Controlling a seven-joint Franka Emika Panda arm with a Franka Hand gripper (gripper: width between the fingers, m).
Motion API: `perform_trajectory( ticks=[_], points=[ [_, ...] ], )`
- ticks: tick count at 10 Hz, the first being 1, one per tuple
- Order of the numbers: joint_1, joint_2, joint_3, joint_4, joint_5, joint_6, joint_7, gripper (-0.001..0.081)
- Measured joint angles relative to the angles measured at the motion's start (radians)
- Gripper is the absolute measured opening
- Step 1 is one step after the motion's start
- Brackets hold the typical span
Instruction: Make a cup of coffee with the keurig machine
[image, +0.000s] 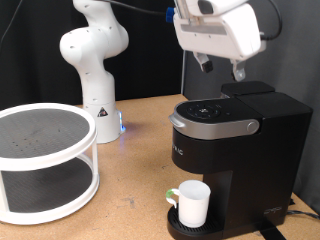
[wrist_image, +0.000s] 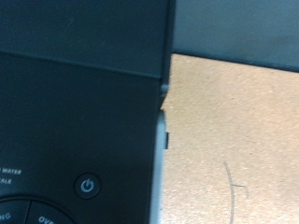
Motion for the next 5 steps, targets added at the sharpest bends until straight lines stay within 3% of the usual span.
perform_trajectory(
  ticks=[2,3,4,5],
  points=[
    [0.0,0.01,0.001,-0.035,-0.012,0.037,-0.016,0.0803],
    [0.0,0.01,0.002,-0.063,-0.019,0.085,-0.028,0.0711],
    [0.001,0.01,0.005,-0.089,-0.021,0.132,-0.042,0.0711],
    [0.001,0.01,0.007,-0.112,-0.021,0.17,-0.06,0.0528]
  ],
)
